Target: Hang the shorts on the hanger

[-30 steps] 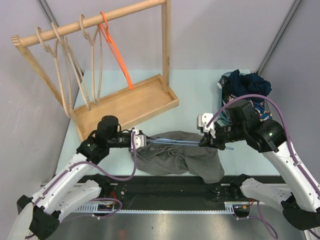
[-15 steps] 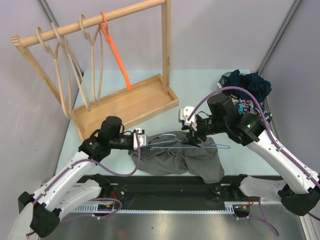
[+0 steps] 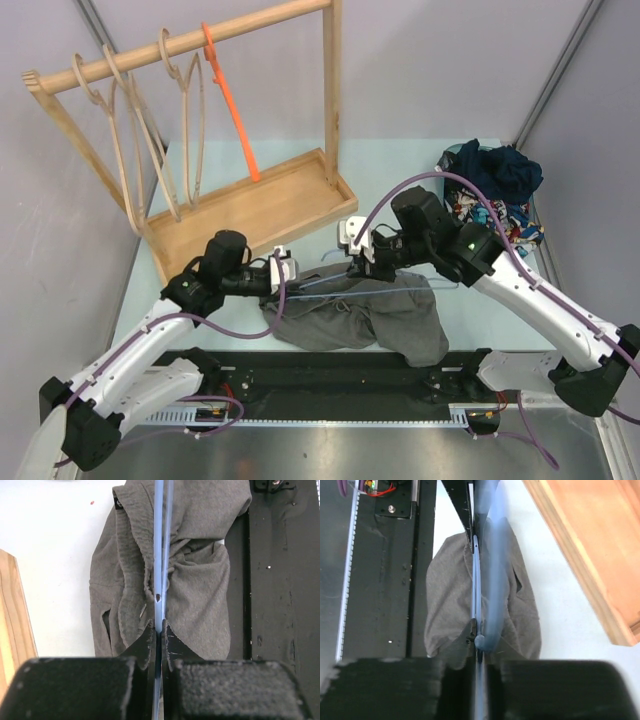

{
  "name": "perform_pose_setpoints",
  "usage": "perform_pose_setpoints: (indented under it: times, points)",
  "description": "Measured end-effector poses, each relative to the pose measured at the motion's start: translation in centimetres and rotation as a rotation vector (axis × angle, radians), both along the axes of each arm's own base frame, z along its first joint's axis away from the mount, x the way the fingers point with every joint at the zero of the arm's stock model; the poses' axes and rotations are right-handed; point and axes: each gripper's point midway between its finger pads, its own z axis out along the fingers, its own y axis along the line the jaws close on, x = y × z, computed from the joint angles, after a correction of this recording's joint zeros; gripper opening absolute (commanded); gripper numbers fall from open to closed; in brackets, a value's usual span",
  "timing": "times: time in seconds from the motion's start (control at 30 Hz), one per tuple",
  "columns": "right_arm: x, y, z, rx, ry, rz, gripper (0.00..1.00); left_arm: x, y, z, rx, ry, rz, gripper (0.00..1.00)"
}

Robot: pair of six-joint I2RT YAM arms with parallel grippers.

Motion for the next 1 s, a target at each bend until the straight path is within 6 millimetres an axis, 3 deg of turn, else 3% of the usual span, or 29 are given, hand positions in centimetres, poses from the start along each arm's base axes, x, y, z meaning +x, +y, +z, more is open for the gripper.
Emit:
perform_pose_setpoints:
  times: [0.07,0.13,0.23,0.37,0.4,0.53,0.83,0.93,0.97,1.0]
  points:
    - [0.4,-0.1,-0.2,-0.006,-0.007,-0.004,0.0,0.0,0.0,-0.1,0.004,0.003,0.002,0.31]
    - [0.7,-0.4,-0.3,-0.01,-0.009,-0.014,0.0,0.1,0.0,-0.2,0.01,-0.007,-0.003,0.48]
    - [1.3,-1.0,-0.5,-0.026,-0.02,-0.03,0.0,0.6,0.6,-0.5,0.028,-0.019,0.008,0.55]
    - [1.5,-2.3,-1.3,-0.078,-0.026,-0.045,0.0,2.3,3.2,-1.8,0.089,-0.009,0.081,0.6]
    - [1.4,-2.5,-1.5,-0.089,-0.024,-0.047,0.0,2.5,3.7,-2.3,0.107,0.002,0.092,0.66]
    - [1.3,-3.0,-2.1,-0.122,-0.025,-0.043,0.0,2.7,5.7,-4.7,0.209,0.036,0.088,0.69]
    - [2.0,-1.8,-4.3,-0.187,-0.034,0.0,0.0,2.2,7.3,-8.9,0.339,0.057,0.044,0.63]
    - [1.9,-1.2,-4.9,-0.199,-0.034,0.023,0.0,2.3,7.6,-10.0,0.365,0.074,0.043,0.5]
    - [1.9,-0.9,-5.0,-0.201,-0.036,0.033,0.0,2.4,7.7,-10.2,0.373,0.071,0.044,0.34]
    - [1.8,-0.8,-5.1,-0.202,-0.039,0.039,0.0,2.5,7.7,-10.3,0.376,0.066,0.043,0.26]
